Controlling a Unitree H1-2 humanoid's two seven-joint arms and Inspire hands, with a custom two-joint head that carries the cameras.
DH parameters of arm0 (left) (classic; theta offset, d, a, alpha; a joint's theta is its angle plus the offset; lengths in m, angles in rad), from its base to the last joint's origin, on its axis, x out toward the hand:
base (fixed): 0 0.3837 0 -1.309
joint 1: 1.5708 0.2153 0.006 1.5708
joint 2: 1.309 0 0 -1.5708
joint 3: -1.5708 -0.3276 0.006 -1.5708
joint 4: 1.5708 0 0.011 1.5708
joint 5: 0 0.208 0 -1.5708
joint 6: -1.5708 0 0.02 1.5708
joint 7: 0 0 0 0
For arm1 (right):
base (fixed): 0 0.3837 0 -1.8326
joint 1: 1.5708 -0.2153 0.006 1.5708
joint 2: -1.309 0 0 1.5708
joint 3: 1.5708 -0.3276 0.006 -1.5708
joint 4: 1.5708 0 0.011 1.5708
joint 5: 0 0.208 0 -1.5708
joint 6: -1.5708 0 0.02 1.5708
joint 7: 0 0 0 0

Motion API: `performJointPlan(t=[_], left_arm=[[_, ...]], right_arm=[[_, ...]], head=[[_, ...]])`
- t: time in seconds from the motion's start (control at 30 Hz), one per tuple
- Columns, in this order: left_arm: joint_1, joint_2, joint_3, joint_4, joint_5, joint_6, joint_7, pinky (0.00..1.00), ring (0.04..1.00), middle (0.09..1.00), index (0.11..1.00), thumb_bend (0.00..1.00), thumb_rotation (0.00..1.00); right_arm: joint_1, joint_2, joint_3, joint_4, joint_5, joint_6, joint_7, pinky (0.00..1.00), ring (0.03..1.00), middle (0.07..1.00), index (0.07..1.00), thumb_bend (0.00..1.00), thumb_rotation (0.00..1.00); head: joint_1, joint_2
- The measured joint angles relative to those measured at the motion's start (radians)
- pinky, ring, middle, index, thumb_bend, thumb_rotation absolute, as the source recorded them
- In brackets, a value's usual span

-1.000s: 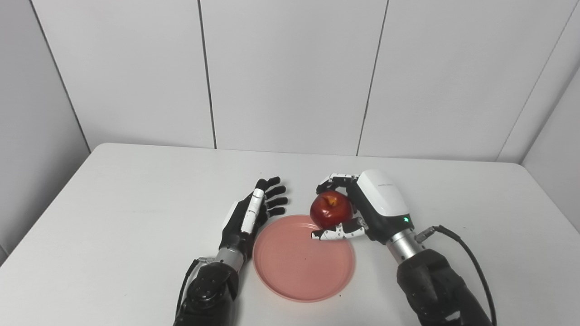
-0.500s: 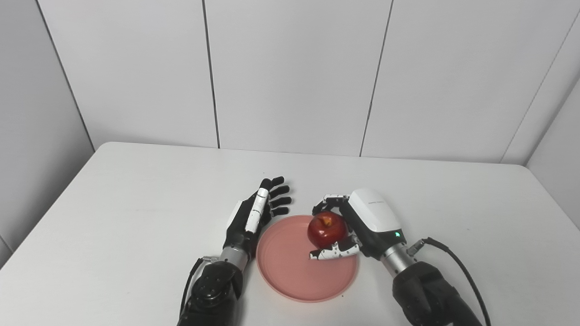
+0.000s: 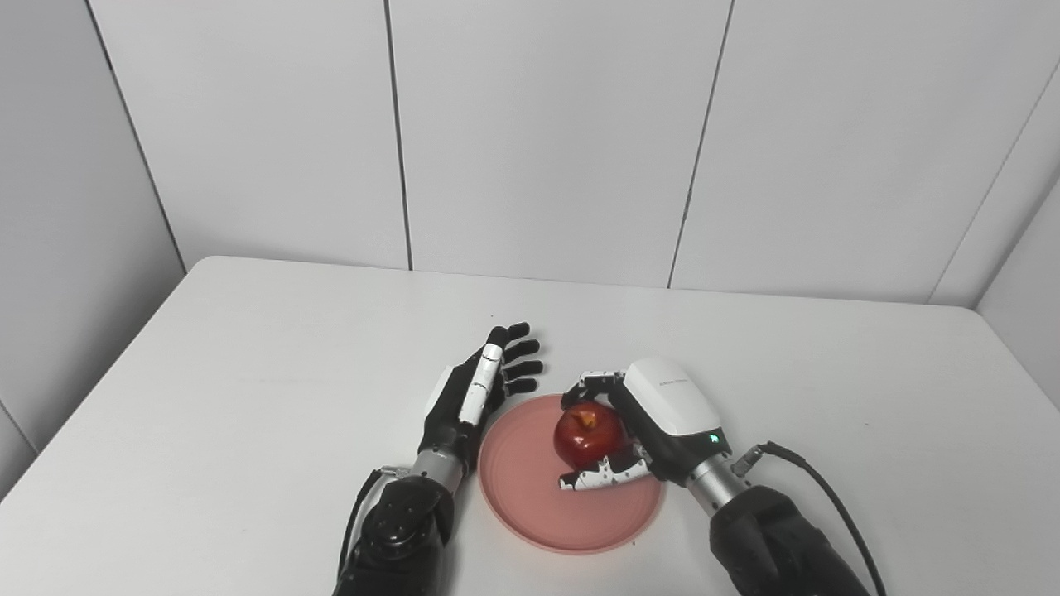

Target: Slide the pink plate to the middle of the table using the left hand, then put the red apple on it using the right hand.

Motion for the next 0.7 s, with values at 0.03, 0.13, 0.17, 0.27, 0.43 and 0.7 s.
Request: performJointPlan(t=[0.03, 0.13, 0.17, 0.27, 0.43, 0.7], left_arm=[[0.000, 0.000, 0.000, 0.001, 0.000, -0.002, 0.000, 0.75, 0.764, 0.818, 0.807, 0.71, 0.94], [0.000, 0.000, 0.000, 0.003, 0.000, -0.006, 0.001, 0.75, 0.760, 0.815, 0.800, 0.71, 0.94], [0.000, 0.000, 0.000, 0.004, 0.000, -0.007, 0.001, 0.75, 0.759, 0.814, 0.798, 0.71, 0.94], [0.000, -0.001, 0.000, 0.004, 0.000, -0.008, 0.002, 0.73, 0.760, 0.814, 0.798, 0.70, 0.94], [0.000, -0.001, -0.001, 0.004, 0.000, -0.008, 0.002, 0.74, 0.765, 0.831, 0.806, 0.70, 0.95], [-0.009, -0.001, -0.003, 0.019, 0.001, -0.016, -0.001, 0.75, 0.781, 0.807, 0.804, 0.70, 0.96]], right_arm=[[0.000, 0.000, 0.000, 0.001, 0.000, 0.000, -0.002, 0.15, 0.219, 0.319, 0.481, 0.50, 0.15], [-0.001, 0.000, 0.001, 0.005, 0.000, -0.004, -0.005, 0.15, 0.218, 0.317, 0.481, 0.50, 0.15], [-0.001, 0.000, 0.001, 0.006, 0.000, -0.005, -0.007, 0.15, 0.217, 0.316, 0.482, 0.50, 0.15], [-0.001, 0.000, 0.001, 0.009, 0.002, -0.008, -0.010, 0.15, 0.216, 0.312, 0.481, 0.50, 0.15], [-0.001, 0.000, 0.001, 0.006, 0.002, -0.008, -0.005, 0.17, 0.235, 0.336, 0.482, 0.50, 0.16], [-0.001, -0.007, 0.002, -0.006, -0.002, -0.008, 0.015, 0.20, 0.279, 0.387, 0.531, 0.73, 0.58]], head=[[0.002, 0.000], [0.002, 0.000], [0.002, 0.000], [0.002, 0.000], [0.002, 0.000], [0.000, -0.003]])
